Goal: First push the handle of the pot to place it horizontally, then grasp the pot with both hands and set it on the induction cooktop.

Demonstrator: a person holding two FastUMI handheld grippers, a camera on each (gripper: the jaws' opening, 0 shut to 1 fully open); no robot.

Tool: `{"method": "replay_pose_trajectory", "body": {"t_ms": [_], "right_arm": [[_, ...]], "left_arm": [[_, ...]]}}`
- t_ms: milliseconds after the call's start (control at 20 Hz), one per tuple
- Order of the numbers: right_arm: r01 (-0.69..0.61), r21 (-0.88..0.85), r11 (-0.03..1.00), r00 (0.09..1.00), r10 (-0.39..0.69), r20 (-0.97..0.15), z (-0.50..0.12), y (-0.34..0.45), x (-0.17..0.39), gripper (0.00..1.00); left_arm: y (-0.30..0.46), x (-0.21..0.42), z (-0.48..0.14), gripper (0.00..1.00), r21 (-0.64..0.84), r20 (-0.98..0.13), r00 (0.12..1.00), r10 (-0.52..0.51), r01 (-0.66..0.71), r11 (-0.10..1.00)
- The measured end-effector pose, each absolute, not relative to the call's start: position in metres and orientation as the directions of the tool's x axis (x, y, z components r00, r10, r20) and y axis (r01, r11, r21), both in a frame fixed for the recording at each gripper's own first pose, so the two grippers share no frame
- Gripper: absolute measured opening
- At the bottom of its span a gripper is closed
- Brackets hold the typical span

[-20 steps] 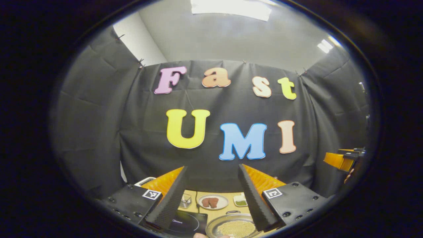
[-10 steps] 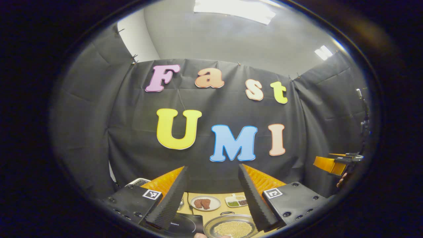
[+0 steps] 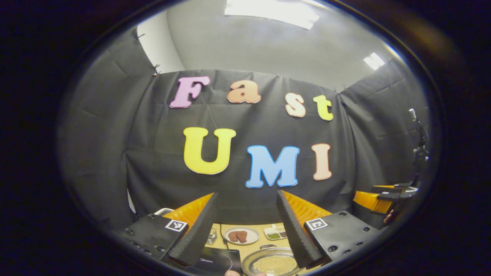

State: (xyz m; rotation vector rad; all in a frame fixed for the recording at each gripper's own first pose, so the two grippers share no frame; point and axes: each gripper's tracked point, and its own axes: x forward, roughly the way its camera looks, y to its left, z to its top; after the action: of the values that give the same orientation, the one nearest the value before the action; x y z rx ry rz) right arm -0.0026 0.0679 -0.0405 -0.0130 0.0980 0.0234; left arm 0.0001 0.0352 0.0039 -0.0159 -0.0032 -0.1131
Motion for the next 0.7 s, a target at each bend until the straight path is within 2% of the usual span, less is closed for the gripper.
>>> {"method": "replay_pose_trajectory", "body": {"t_ms": [200,300,400,450,500,550,600,650,700], "right_arm": [[-0.073,-0.006,0.997,0.974,0.070,-0.216,-0.085,0.085,-0.003,0.96],[-0.104,0.031,0.994,0.946,0.109,-0.307,-0.112,0.098,-0.006,0.84],[-0.094,0.054,0.994,0.918,0.108,-0.381,-0.137,0.100,-0.012,0.70],[-0.102,0.061,0.993,0.905,0.118,-0.409,-0.149,0.104,-0.014,0.57],[-0.099,0.056,0.994,0.892,0.113,-0.438,-0.160,0.106,-0.014,0.56],[-0.112,0.060,0.992,0.876,0.127,-0.465,-0.171,0.109,-0.016,0.35],[-0.140,0.062,0.988,0.857,0.152,-0.493,-0.179,0.114,-0.020,0.27],[-0.148,0.056,0.987,0.836,0.156,-0.527,-0.182,0.115,-0.033,0.27],[-0.173,0.068,0.983,0.811,0.181,-0.556,-0.197,0.122,-0.028,0.17]], "left_arm": [[0.039,0.000,-0.004,0.98,-0.006,-0.009,0.994,-0.110,0.110,0.994],[0.044,0.001,-0.008,0.96,-0.003,-0.012,0.995,-0.099,0.098,0.995],[0.049,0.000,-0.014,0.96,-0.007,-0.017,0.996,-0.087,0.087,0.996],[0.051,-0.001,-0.017,0.96,-0.009,-0.022,0.996,-0.085,0.085,0.996],[0.052,0.000,-0.020,0.96,-0.007,-0.029,0.996,-0.084,0.083,0.996],[0.054,-0.001,-0.028,0.96,-0.003,-0.041,0.996,-0.079,0.079,0.997],[0.056,-0.003,-0.033,0.96,0.003,-0.054,0.996,-0.075,0.075,0.997],[0.057,-0.003,-0.038,0.96,0.006,-0.064,0.995,-0.070,0.071,0.997],[0.058,-0.005,-0.042,0.98,0.010,-0.072,0.995,-0.066,0.067,0.998]]}}
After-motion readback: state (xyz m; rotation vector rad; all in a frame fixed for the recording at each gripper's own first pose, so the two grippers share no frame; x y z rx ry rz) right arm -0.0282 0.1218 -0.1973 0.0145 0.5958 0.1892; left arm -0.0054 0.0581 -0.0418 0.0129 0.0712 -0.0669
